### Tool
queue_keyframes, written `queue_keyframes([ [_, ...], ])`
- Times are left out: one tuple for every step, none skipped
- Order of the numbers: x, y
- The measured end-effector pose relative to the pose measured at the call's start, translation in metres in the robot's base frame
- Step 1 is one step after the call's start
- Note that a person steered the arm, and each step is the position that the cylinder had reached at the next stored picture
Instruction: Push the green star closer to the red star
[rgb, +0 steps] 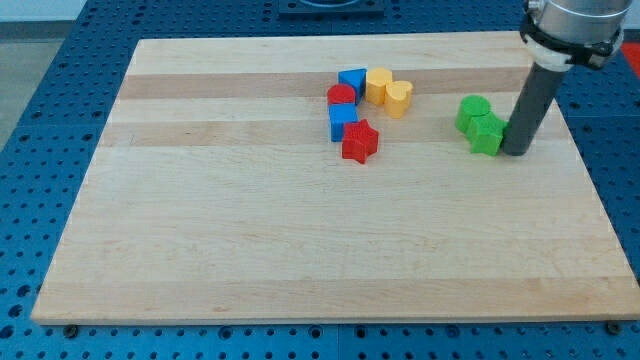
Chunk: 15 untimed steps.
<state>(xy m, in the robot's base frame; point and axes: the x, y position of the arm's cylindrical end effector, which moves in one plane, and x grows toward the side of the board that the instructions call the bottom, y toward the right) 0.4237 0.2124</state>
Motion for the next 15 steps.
queue_keyframes([
  [0.0, -0.003],
  [0.0, 0.018],
  [-0.013, 0.028],
  [-0.027, 0.024],
  [-0.027, 0.009],
  [-0.013, -0.006],
  [0.002, -0.021],
  [0.002, -0.033],
  [0.002, -0.037],
  [0.001, -0.03],
  [-0.007, -0.027],
  [-0.007, -0.034],
  [-0.007, -0.049],
  [-0.007, -0.061],
  [-0.009, -0.073],
])
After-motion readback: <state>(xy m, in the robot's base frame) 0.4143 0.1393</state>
